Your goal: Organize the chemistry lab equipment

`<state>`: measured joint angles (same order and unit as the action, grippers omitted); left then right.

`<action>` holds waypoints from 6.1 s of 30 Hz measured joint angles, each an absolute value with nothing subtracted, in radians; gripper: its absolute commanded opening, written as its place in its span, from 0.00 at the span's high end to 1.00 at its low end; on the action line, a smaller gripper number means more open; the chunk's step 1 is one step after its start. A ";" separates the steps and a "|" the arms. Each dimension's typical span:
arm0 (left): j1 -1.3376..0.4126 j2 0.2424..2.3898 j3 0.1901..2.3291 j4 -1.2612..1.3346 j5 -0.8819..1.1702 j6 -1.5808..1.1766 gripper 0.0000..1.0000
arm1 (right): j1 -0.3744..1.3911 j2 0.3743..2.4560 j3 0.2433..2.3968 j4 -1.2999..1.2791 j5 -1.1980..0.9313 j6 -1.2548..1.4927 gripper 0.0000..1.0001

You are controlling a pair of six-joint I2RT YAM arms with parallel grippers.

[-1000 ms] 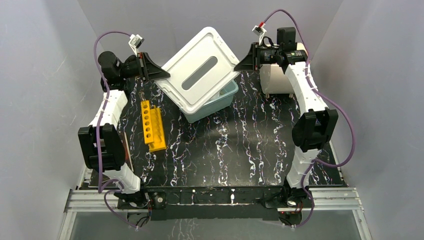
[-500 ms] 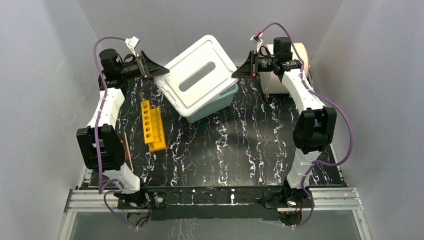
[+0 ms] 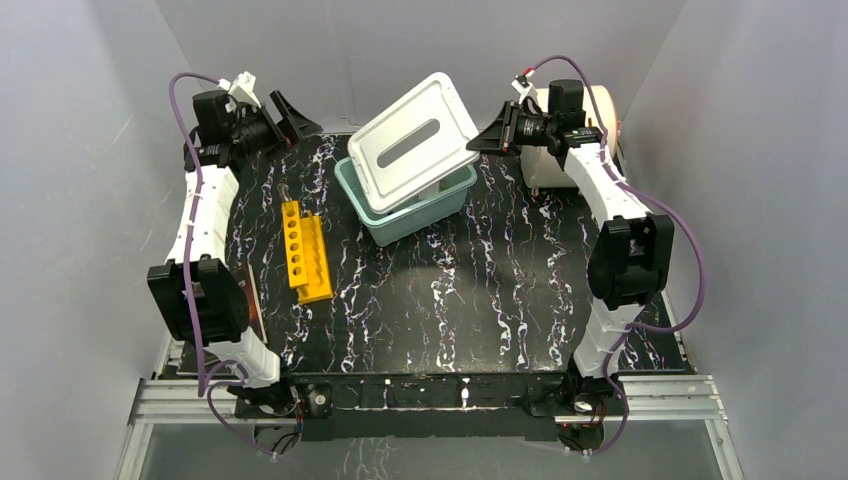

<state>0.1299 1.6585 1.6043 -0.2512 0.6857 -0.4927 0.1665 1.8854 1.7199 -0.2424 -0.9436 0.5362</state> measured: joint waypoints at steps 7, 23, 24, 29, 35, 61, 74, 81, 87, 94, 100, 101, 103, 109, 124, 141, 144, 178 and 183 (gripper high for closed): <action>0.121 1.654 1.592 -0.290 0.610 -0.506 0.12 | 0.163 1.886 1.720 -0.277 -0.833 0.602 1.00; -0.104 1.652 1.579 -0.448 0.345 -0.490 0.12 | 0.158 1.979 1.844 -0.561 -0.892 0.598 0.89; -0.108 1.652 1.579 -0.458 0.328 -0.490 0.12 | 0.157 1.979 1.844 -0.574 -0.892 0.594 0.84; -0.128 1.652 1.579 -0.485 0.259 -0.486 0.12 | 0.155 2.011 1.899 -0.648 -0.868 0.570 0.64; -0.163 1.655 1.577 -0.497 0.209 -0.484 0.12 | 0.160 2.113 2.045 -0.742 -0.763 0.495 0.54; -0.206 1.729 1.564 -0.529 0.123 -0.495 0.10 | 0.294 2.155 2.107 -0.842 -0.373 0.191 0.54; -0.207 1.729 1.551 -0.554 0.086 -0.494 0.28 | 0.302 2.159 2.131 -0.865 -0.365 0.093 0.47; -0.207 1.729 1.551 -0.555 0.059 -0.482 0.49 | 0.308 2.162 2.157 -0.857 -0.357 0.099 0.45; -0.207 1.731 1.551 -0.557 0.035 -0.463 0.55 | 0.318 2.162 2.156 -0.846 -0.314 0.100 0.46; -0.207 1.743 1.551 -0.554 0.011 -0.445 0.61 | 0.352 2.162 2.156 -0.835 -0.239 0.081 0.48; -0.207 1.744 1.551 -0.551 0.006 -0.437 0.64 | 0.376 2.163 2.156 -0.824 -0.176 0.071 0.48; -0.208 1.744 1.551 -0.550 0.006 -0.436 0.65 | 0.380 2.164 2.156 -0.819 -0.167 0.071 0.48; -0.210 1.744 1.551 -0.549 0.003 -0.434 0.66 | 0.386 2.164 2.156 -0.808 -0.152 0.072 0.48; -0.212 1.755 1.567 -0.557 -0.009 -0.439 0.69 | 0.404 2.167 2.156 -0.779 -0.099 0.076 0.46; -0.169 1.797 1.618 -0.572 0.006 -0.517 0.56 | 0.419 2.196 2.200 -0.745 -0.034 0.139 0.42; -0.120 1.885 1.682 -0.501 0.038 -0.489 0.59 | 0.429 2.214 2.211 -0.699 -0.063 0.159 0.41; -0.119 1.885 1.682 -0.502 0.050 -0.478 0.53 | 0.433 2.214 2.211 -0.699 -0.054 0.158 0.42; -0.121 1.355 1.468 -0.561 0.269 -0.499 0.02 | 0.440 1.347 1.480 -0.668 0.118 0.251 0.02; -0.130 1.170 1.332 -0.573 0.243 -0.535 0.02 | 0.440 1.136 1.334 -0.662 0.144 0.272 0.01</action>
